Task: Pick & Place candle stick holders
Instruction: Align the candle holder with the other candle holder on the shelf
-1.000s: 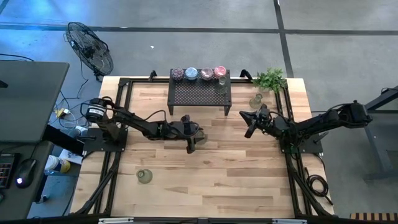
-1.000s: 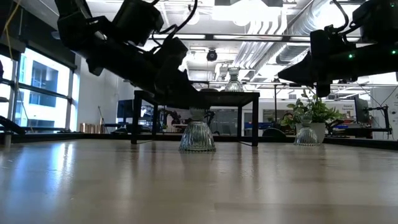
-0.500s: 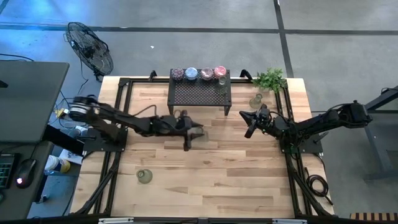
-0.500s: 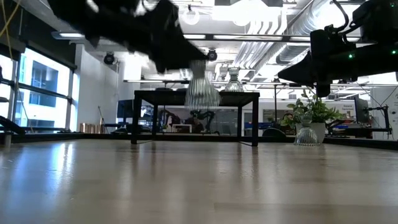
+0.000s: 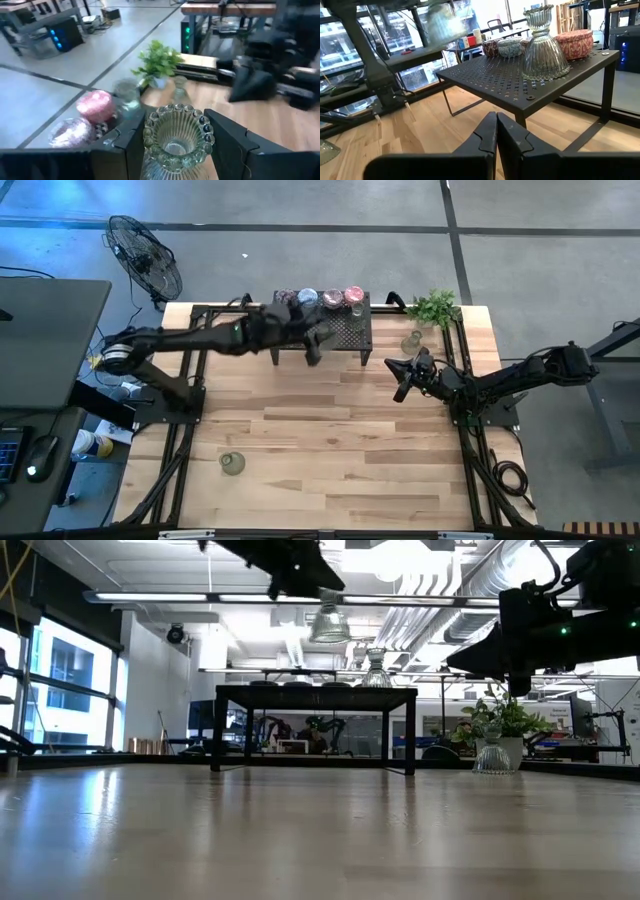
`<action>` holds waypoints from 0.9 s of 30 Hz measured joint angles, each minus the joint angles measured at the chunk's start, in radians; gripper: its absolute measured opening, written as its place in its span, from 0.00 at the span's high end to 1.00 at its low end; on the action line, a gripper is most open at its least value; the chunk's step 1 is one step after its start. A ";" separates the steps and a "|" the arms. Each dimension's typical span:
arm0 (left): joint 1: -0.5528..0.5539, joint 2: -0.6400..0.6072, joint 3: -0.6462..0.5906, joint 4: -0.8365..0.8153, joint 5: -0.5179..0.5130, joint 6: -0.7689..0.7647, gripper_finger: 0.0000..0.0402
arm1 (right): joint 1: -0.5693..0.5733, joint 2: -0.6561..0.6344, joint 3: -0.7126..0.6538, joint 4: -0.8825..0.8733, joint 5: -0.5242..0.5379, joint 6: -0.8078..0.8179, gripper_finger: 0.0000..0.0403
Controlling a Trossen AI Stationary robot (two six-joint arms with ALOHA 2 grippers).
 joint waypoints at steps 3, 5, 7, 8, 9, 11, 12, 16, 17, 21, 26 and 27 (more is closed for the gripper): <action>0.062 0.047 0.040 0.022 0.078 -0.002 0.58 | 0.000 0.000 0.000 0.000 -0.001 0.000 1.00; 0.089 0.080 0.050 0.021 0.098 -0.010 0.57 | 0.000 0.000 0.000 -0.007 -0.001 0.000 1.00; 0.113 0.116 0.050 0.016 0.108 -0.009 0.57 | 0.000 0.000 0.000 -0.006 -0.001 0.000 1.00; 0.120 0.132 0.051 0.025 0.107 -0.002 0.57 | 0.000 0.000 0.000 -0.007 -0.001 0.000 1.00; 0.129 0.143 0.051 0.032 0.105 0.000 0.57 | 0.000 0.000 0.000 -0.007 -0.001 0.000 1.00; 0.151 0.156 0.052 0.051 0.106 0.001 0.57 | 0.000 0.000 0.000 -0.007 -0.001 0.000 1.00; 0.160 0.160 0.054 0.063 0.107 0.001 0.57 | 0.000 0.000 0.000 -0.007 -0.002 0.000 1.00; 0.192 0.178 0.055 0.076 0.111 -0.001 0.57 | 0.000 0.000 0.000 -0.007 -0.002 0.000 1.00; 0.200 0.180 0.055 0.077 0.122 -0.003 0.57 | 0.000 0.000 0.000 -0.007 -0.002 0.000 1.00; 0.210 0.196 0.057 0.110 0.133 -0.009 0.57 | 0.000 0.000 0.000 -0.007 -0.002 0.000 1.00; 0.215 0.235 0.053 0.128 0.132 -0.010 0.57 | 0.000 0.000 0.000 -0.007 -0.005 0.000 1.00; 0.215 0.239 0.053 0.129 0.131 -0.010 0.57 | 0.000 0.000 0.000 -0.007 -0.007 0.000 1.00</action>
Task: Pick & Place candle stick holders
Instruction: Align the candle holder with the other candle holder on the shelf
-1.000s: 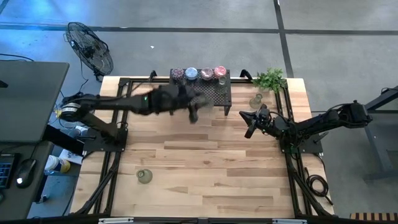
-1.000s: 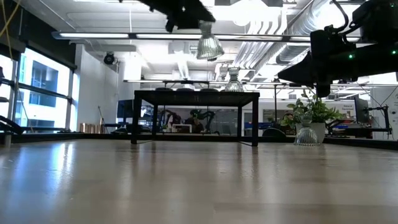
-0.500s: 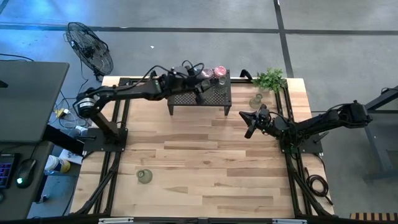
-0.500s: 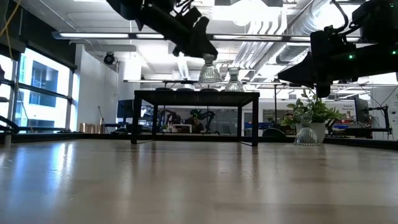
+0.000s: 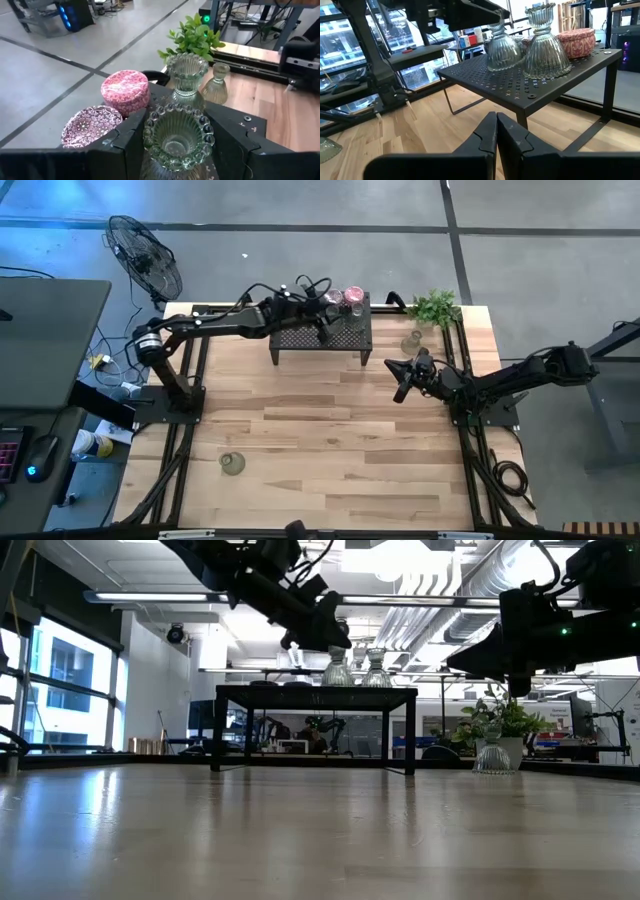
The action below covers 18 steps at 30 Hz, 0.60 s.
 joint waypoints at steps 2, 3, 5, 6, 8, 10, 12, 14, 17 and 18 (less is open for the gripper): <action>0.000 0.005 0.000 -0.002 -0.001 0.000 0.57 | 0.000 0.000 0.000 0.000 -0.003 0.000 1.00; 0.000 0.006 0.000 -0.004 -0.004 0.000 0.57 | 0.000 0.000 0.000 0.000 -0.003 0.000 1.00; 0.000 0.007 0.000 0.004 -0.019 0.004 0.57 | 0.000 0.000 0.000 -0.001 -0.003 0.000 1.00; 0.000 0.006 0.000 0.013 -0.025 0.005 0.57 | 0.000 0.000 0.000 -0.002 -0.003 0.000 1.00; 0.001 0.006 0.000 0.016 -0.028 0.005 0.57 | 0.000 0.000 0.000 -0.002 -0.003 0.000 1.00; 0.007 0.006 0.000 0.015 -0.026 0.005 0.57 | 0.000 0.000 0.000 -0.002 -0.003 0.000 1.00; 0.008 0.006 0.000 0.020 -0.028 0.006 0.57 | 0.000 0.000 0.000 -0.002 -0.003 0.000 1.00; 0.008 0.006 0.000 0.023 -0.032 0.008 0.57 | 0.000 0.000 0.000 -0.002 -0.003 0.000 1.00; 0.008 0.006 0.000 0.033 -0.040 0.016 0.57 | 0.000 0.000 0.000 -0.002 -0.003 0.000 1.00; 0.008 0.006 0.000 0.035 -0.042 0.017 0.57 | 0.000 0.000 0.000 -0.002 -0.003 0.000 1.00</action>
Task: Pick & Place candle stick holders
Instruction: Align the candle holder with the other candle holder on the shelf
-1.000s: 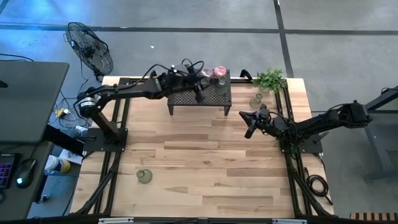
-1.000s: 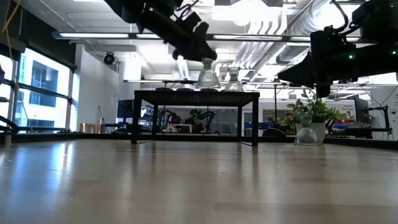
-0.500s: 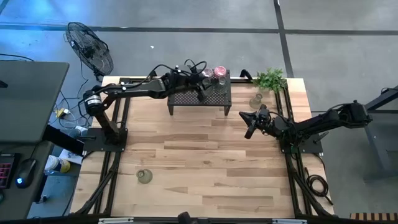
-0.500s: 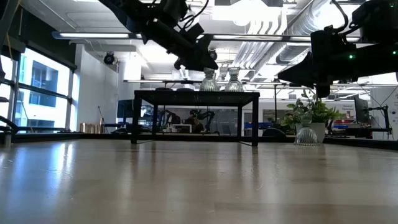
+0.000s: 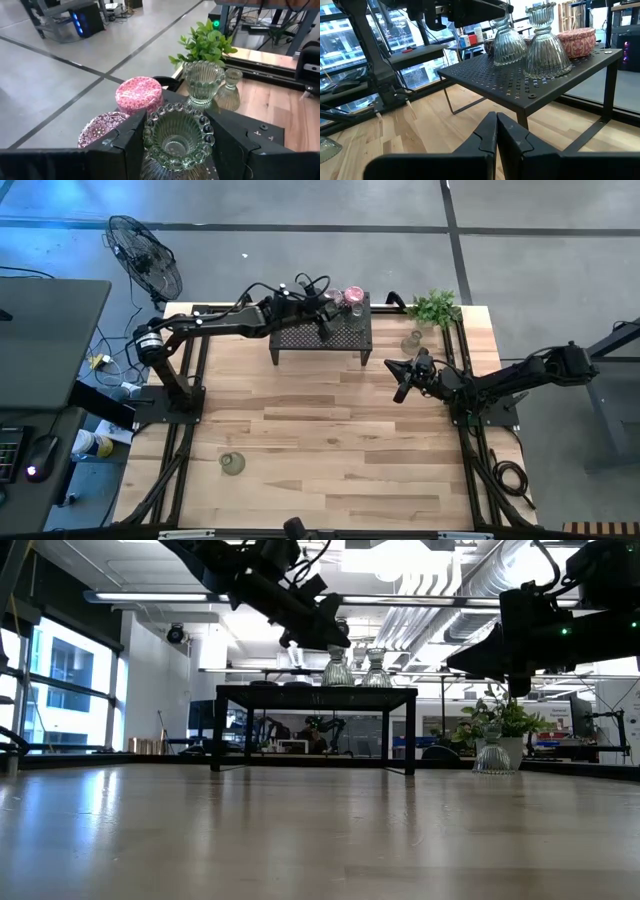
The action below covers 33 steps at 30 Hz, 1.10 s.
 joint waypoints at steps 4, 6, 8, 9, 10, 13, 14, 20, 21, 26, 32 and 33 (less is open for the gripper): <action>0.000 0.000 0.000 -0.007 -0.001 0.001 0.57 | 0.000 0.000 0.000 0.000 0.000 0.000 1.00; 0.000 0.000 0.000 -0.004 -0.001 0.002 0.57 | 0.000 0.000 0.000 0.000 0.000 0.000 1.00; 0.000 0.000 0.000 -0.005 -0.001 0.002 0.57 | 0.000 0.000 0.000 0.000 0.000 0.000 1.00; 0.000 0.000 0.000 -0.006 -0.001 0.002 0.57 | 0.000 0.000 0.000 0.000 0.000 0.000 1.00; 0.000 0.000 0.000 -0.006 -0.001 0.002 0.57 | 0.000 0.000 0.000 0.000 0.000 0.000 1.00; 0.000 0.000 0.000 -0.007 0.000 0.001 0.57 | 0.000 0.000 0.000 0.000 0.000 0.000 1.00; 0.000 0.000 0.000 -0.010 0.001 0.002 0.57 | 0.000 0.000 0.000 0.000 0.000 0.000 1.00; 0.000 0.000 0.000 -0.007 0.002 -0.001 0.56 | 0.000 0.000 0.000 0.000 0.000 0.000 1.00; 0.000 0.000 0.000 -0.008 0.003 -0.001 0.56 | 0.000 0.000 0.000 0.000 0.000 0.000 1.00; 0.002 0.013 0.002 0.000 0.008 -0.007 0.56 | 0.000 0.000 0.000 0.000 0.000 0.000 1.00; 0.012 0.018 0.001 -0.007 0.011 -0.017 0.56 | 0.000 0.000 0.000 0.001 -0.003 0.000 1.00; 0.012 0.019 0.001 -0.007 0.012 -0.017 0.56 | 0.000 0.000 0.000 0.001 -0.004 0.000 1.00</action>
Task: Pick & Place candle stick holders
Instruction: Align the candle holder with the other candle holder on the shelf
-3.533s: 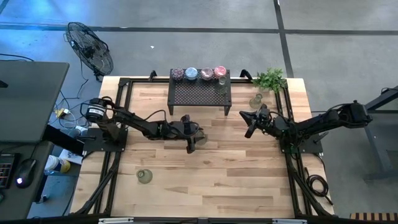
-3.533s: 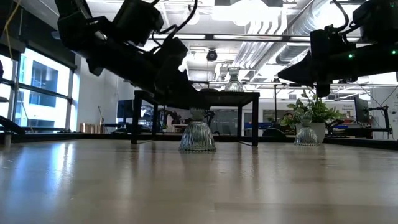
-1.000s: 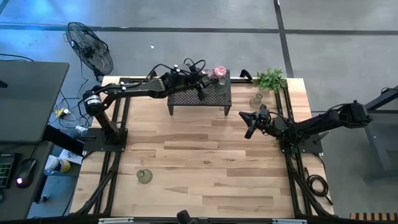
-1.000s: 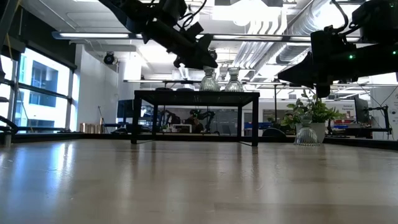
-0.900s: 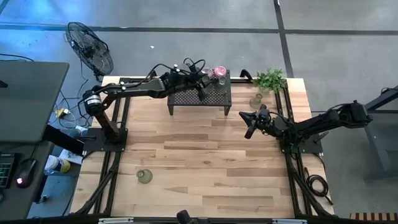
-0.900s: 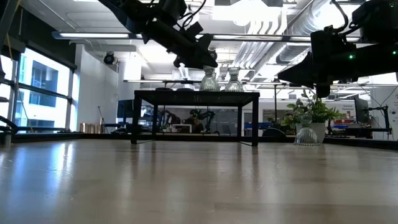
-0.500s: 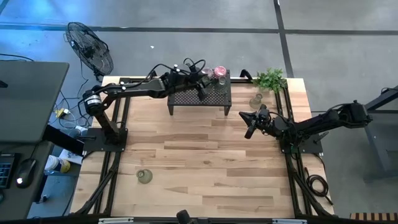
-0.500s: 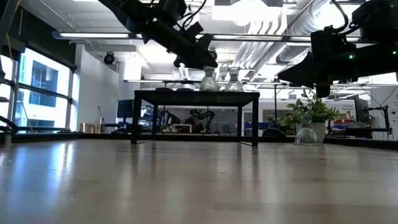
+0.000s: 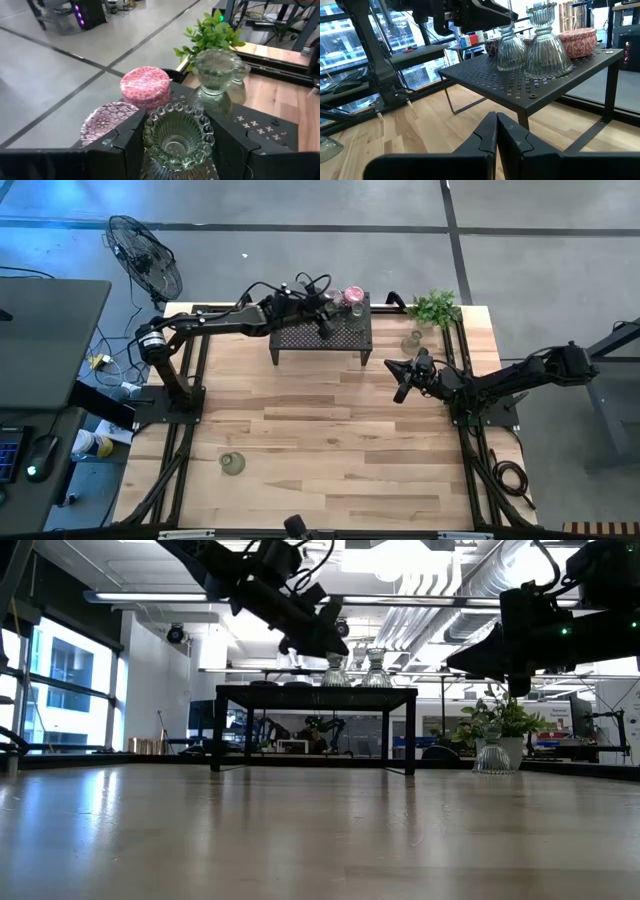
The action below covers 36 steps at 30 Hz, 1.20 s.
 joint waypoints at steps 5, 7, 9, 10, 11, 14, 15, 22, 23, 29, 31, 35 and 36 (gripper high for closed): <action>-0.001 0.010 0.000 0.017 0.006 -0.003 0.56 | 0.000 0.000 0.000 0.000 -0.001 0.000 1.00; 0.000 0.014 0.000 0.015 0.007 -0.007 0.56 | 0.000 0.000 0.000 0.000 -0.004 0.000 1.00; -0.001 0.022 0.000 0.026 0.007 -0.006 0.56 | 0.000 0.000 0.000 0.000 -0.005 0.000 1.00; -0.001 0.024 0.000 0.032 0.008 -0.008 0.56 | 0.000 0.000 0.000 0.000 -0.006 0.000 1.00; 0.000 0.024 0.000 0.028 0.011 -0.009 0.56 | 0.000 0.000 0.000 0.000 -0.005 0.000 1.00; -0.001 0.023 0.000 0.028 0.011 -0.009 0.56 | 0.000 0.000 0.000 0.000 -0.006 0.000 1.00; -0.001 0.023 0.000 0.028 0.011 -0.008 0.56 | 0.000 0.000 0.000 0.000 -0.006 0.000 1.00; -0.001 0.024 0.000 0.038 0.015 -0.008 0.56 | 0.000 0.000 0.000 0.000 -0.006 0.000 1.00; -0.001 0.024 0.000 0.042 0.018 -0.007 0.56 | 0.000 0.000 0.000 0.000 -0.006 0.000 1.00; -0.001 0.025 -0.001 0.053 0.027 -0.007 0.56 | 0.000 0.000 0.000 0.000 -0.006 0.000 1.00; -0.001 0.025 -0.001 0.053 0.027 -0.007 0.56 | 0.000 0.000 0.000 0.000 -0.006 0.000 1.00; -0.001 0.025 -0.001 0.054 0.028 -0.007 0.56 | 0.000 0.000 0.000 0.000 -0.007 0.000 1.00; -0.001 0.025 -0.001 0.054 0.028 -0.008 0.55 | 0.000 0.000 0.000 0.000 -0.007 0.000 1.00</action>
